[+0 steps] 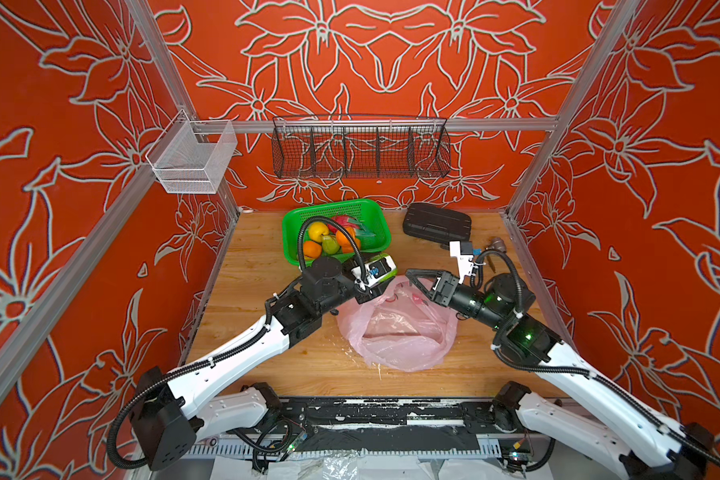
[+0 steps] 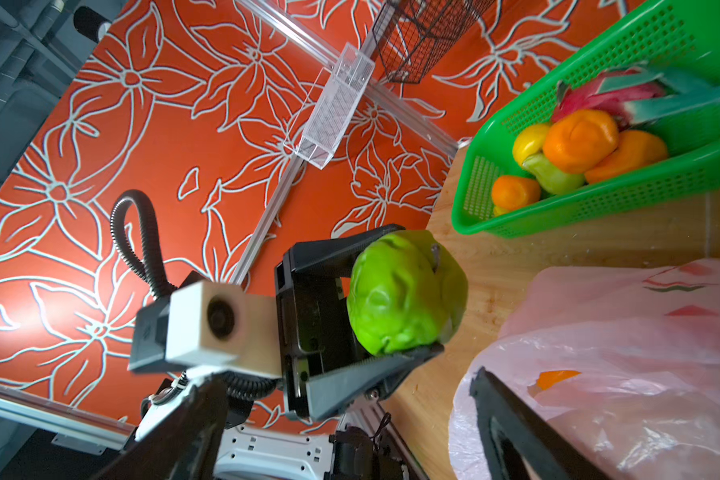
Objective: Untie the knot of the plastic bag and take out the fruit
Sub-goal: 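Carry the green fruit to the green basket with the left gripper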
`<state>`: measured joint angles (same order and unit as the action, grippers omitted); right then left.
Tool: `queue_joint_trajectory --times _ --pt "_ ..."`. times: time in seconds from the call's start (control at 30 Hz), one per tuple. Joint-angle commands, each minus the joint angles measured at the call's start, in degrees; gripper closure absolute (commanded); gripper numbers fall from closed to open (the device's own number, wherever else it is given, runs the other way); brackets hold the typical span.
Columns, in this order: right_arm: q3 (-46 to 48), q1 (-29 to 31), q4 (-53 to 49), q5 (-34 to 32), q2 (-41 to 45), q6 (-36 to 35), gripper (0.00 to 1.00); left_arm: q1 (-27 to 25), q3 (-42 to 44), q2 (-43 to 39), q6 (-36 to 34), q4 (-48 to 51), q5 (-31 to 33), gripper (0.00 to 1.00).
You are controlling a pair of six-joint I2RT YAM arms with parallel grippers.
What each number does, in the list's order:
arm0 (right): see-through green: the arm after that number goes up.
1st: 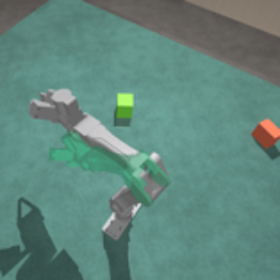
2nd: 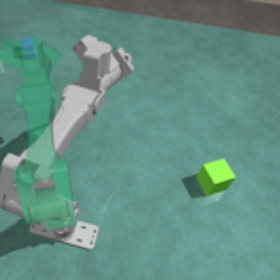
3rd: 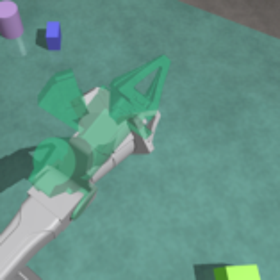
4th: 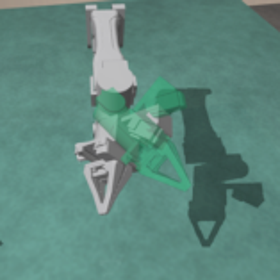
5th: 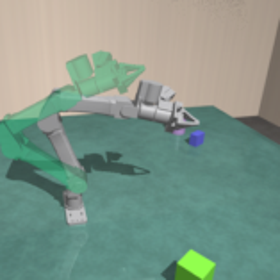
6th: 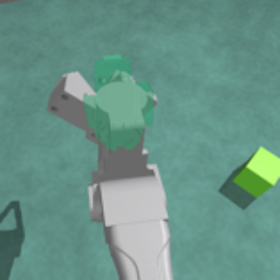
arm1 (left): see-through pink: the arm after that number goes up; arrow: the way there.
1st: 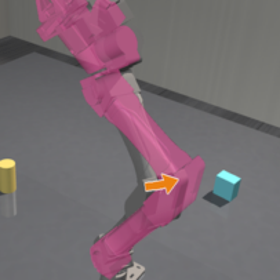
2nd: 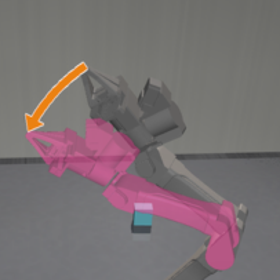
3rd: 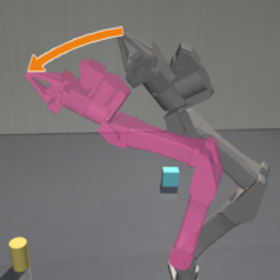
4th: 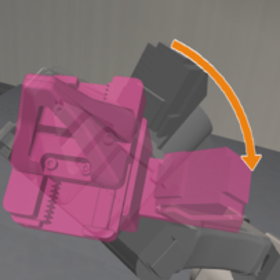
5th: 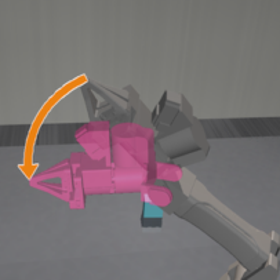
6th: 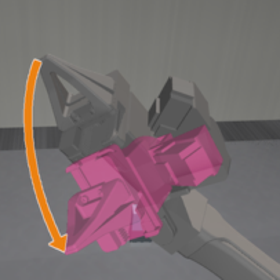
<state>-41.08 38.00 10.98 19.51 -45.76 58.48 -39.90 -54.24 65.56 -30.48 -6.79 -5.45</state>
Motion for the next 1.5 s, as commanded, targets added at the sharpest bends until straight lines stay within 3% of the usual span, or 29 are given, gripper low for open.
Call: queue_joint_trajectory --times 0.0,0.3,0.57,1.0,1.2,1.47 --pt "2.1 0.3 -1.4 -6.3 1.2 -2.8 0.06 2.8 -3.8 1.7 8.8 2.8 3.3 0.51" --pt "1.7 0.3 -7.1 -7.3 1.7 -5.8 0.05 15.3 -11.5 8.7 29.1 12.6 3.8 0.51" --pt "2.2 0.4 -5.7 -5.9 1.6 -7.8 0.03 23.2 -18.2 16.5 38.4 20.5 7.9 0.51" --pt "1.4 0.3 -7.3 -4.2 0.7 -8.4 0.03 32.8 -35.4 35.5 40.6 30.1 8.7 0.51" --pt "0.5 0.3 -7.8 -3.7 -0.4 -8.5 0.03 34.5 -43.7 43.9 37.1 34.1 12.7 0.53" --pt "0.3 0.3 -8.5 -3.5 -0.5 -9.0 0.03 36.4 -47.8 51.1 33.1 34.6 15.0 0.53"
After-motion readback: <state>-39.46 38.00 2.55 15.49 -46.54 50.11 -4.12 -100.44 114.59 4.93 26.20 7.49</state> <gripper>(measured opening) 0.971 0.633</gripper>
